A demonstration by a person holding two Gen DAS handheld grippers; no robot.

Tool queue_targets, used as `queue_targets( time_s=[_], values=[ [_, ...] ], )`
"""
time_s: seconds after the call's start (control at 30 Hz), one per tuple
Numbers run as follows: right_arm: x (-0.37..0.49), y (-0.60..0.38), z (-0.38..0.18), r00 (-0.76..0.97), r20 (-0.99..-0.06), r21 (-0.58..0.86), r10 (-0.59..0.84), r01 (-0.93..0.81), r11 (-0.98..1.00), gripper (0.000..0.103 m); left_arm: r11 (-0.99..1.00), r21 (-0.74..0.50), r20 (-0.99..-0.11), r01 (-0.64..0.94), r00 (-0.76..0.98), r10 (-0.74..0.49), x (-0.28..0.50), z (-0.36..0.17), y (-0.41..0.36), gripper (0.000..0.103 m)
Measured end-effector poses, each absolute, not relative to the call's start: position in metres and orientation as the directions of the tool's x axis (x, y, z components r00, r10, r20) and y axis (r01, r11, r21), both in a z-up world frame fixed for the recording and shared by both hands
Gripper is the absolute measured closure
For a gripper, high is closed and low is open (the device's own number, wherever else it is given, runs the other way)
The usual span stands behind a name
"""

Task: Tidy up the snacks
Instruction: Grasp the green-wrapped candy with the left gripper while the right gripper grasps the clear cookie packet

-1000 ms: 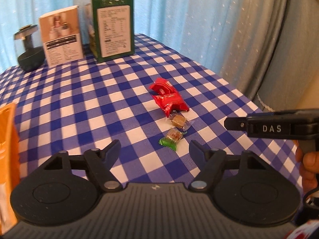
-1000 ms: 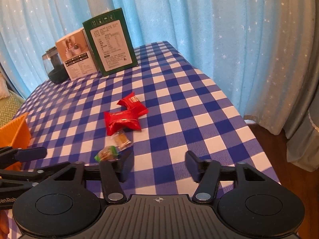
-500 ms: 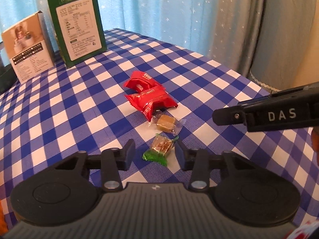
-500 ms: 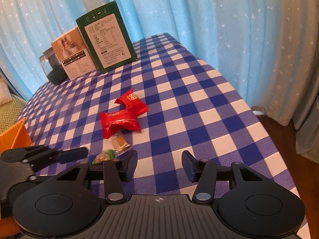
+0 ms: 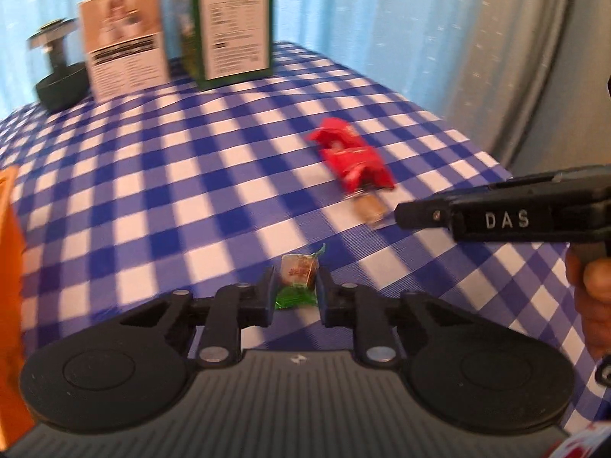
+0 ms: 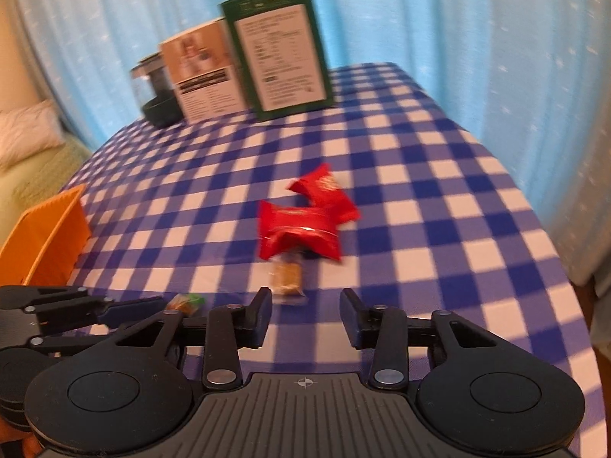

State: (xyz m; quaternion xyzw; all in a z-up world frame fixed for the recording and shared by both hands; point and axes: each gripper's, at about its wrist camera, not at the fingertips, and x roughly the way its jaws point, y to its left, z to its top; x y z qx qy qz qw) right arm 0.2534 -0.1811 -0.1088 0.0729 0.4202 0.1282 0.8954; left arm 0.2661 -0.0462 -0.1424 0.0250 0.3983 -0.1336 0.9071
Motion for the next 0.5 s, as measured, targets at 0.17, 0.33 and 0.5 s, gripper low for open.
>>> queue_targets(
  time_s=[0.17,0.33,0.5],
  values=[
    [0.269,-0.168,-0.117,0.613,-0.737,0.221,0.284,-0.177,0.959,0.071,0.976,-0.065,-0.728,0.210,0.659,-0.191,0.261,-0.143,-0.031,0.084],
    [0.280,-0.160,-0.127,0.603,-0.751,0.204,0.269,-0.176,0.963,0.077,0.977,-0.067,-0.724,0.200,0.664,-0.186,0.260,-0.146,-0.030,0.084],
    [0.277,-0.146,-0.129,0.621,-0.754,0.097,0.214,-0.217,0.971,0.080,0.977,-0.056,-0.719,0.205,0.670,-0.182,0.261,-0.148,-0.033,0.082]
  ],
)
